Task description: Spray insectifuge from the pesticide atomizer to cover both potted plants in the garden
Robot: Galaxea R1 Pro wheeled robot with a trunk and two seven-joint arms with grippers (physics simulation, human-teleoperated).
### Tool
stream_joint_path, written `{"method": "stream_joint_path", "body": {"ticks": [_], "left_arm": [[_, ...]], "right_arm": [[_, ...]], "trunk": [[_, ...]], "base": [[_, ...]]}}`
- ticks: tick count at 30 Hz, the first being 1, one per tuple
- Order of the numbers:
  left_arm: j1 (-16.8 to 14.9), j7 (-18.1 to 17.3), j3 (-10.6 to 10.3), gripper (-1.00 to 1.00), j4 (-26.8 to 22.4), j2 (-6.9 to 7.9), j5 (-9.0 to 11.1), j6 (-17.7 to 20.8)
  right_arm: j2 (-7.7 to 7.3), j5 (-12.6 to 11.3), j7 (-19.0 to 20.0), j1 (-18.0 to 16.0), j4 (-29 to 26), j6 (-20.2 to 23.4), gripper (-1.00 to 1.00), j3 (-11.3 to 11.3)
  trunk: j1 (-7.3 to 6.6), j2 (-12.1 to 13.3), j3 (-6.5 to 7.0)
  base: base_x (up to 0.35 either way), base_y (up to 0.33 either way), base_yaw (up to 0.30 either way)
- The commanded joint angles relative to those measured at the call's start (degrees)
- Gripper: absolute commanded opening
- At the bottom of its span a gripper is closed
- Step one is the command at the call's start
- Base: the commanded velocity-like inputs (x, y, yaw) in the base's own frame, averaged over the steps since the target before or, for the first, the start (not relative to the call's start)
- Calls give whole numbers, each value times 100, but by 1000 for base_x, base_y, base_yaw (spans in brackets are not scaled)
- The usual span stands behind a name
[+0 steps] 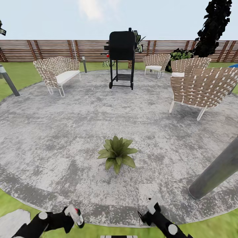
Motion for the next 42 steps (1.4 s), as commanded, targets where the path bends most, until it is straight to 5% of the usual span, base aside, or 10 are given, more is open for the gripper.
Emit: {"method": "stream_joint_path", "body": {"ticks": [1, 10, 13, 17, 20, 21, 26, 32, 37, 42], "left_arm": [[-489, -998, 51, -100, -69, 8, -488, 438], [-986, -2946, 47, -100, -1080, -43, -1332, 1356], [-997, -3460, 45, -100, -1496, -64, -1486, 1524], [-998, -3702, 46, -100, -1625, -90, -1902, 1558], [-992, -3713, 47, -100, -1622, -107, -1954, 1545], [-991, -3717, 26, -100, -1621, -113, -1958, 1533], [-990, -3696, -426, -100, -1629, -226, -1957, 1483], [-998, -3650, -502, -100, -1650, -574, -1975, 1468], [-1000, -3643, -524, -100, -2014, -707, -1973, 1462], [-979, -3503, -997, -100, -2075, -743, -1984, 1462]], "right_arm": [[-10, 302, 821, -35, -395, 360, 100, -7], [-81, 377, 2740, -407, -1223, 1225, 100, -7], [-83, 377, 2998, -483, -1486, 1496, 100, -7], [-66, 370, 3466, -497, -1665, 1632, 100, -3], [-18, 366, 3513, -498, -1679, 1636, 100, 12], [-3, 363, 3517, -498, -1702, 1636, -100, 16], [196, 353, 3530, -499, -1899, 1644, -100, 20], [511, 366, 3731, -510, -1974, 1653, -100, 28], [576, 360, 3773, -515, -2047, 1654, -100, 29], [607, 353, 3844, -538, -2111, 1663, -100, 31]], "trunk": [[-1, -2, -6], [-1, -2, -6], [-1, -2, -6], [-1, -2, -6], [-1, -2, -6], [-1, -2, -6], [-1, -2, -6], [-1, -2, -6], [-1, -2, -6], [-1, -2, -6]], "base": [[0, 0, 0], [0, 0, 0], [0, 0, 0], [0, 0, 0], [0, 0, 0], [0, 0, 0], [0, 0, 0], [0, 0, 0], [0, 0, 0], [0, 0, 0]]}}
